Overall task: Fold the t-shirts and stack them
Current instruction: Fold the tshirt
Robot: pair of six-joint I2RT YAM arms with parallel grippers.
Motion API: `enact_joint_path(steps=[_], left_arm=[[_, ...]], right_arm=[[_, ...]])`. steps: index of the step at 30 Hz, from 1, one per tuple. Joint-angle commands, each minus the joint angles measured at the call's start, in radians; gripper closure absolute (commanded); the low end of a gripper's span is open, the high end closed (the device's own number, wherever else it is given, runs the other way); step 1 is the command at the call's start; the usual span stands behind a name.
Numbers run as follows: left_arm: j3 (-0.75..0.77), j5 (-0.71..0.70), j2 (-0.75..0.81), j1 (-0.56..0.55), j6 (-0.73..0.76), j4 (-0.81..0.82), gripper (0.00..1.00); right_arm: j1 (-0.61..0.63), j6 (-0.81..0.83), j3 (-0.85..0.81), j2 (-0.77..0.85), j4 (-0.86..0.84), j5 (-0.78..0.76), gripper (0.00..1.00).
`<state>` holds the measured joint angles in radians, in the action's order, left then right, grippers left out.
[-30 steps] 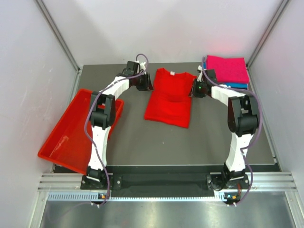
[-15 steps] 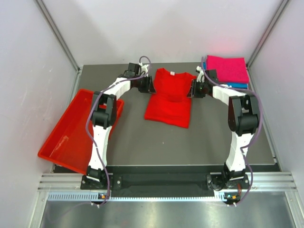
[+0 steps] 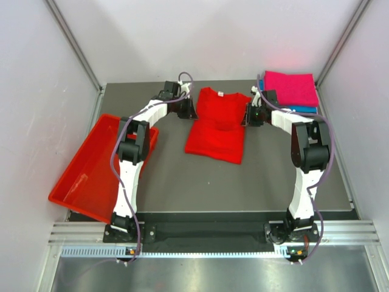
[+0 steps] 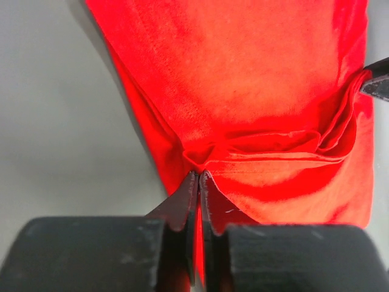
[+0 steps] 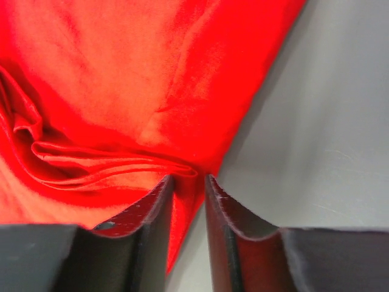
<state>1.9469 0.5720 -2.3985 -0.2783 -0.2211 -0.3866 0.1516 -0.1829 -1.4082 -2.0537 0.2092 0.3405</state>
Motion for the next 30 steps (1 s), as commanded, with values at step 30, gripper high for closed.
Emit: enact_joint_path(steps=[30], left_arm=[[-0.114,-0.086,0.090,0.030,-0.149,0.172,0.86]], right_arm=[[-0.011,-0.107,0.068,0.090,-0.154,-0.144,0.97]])
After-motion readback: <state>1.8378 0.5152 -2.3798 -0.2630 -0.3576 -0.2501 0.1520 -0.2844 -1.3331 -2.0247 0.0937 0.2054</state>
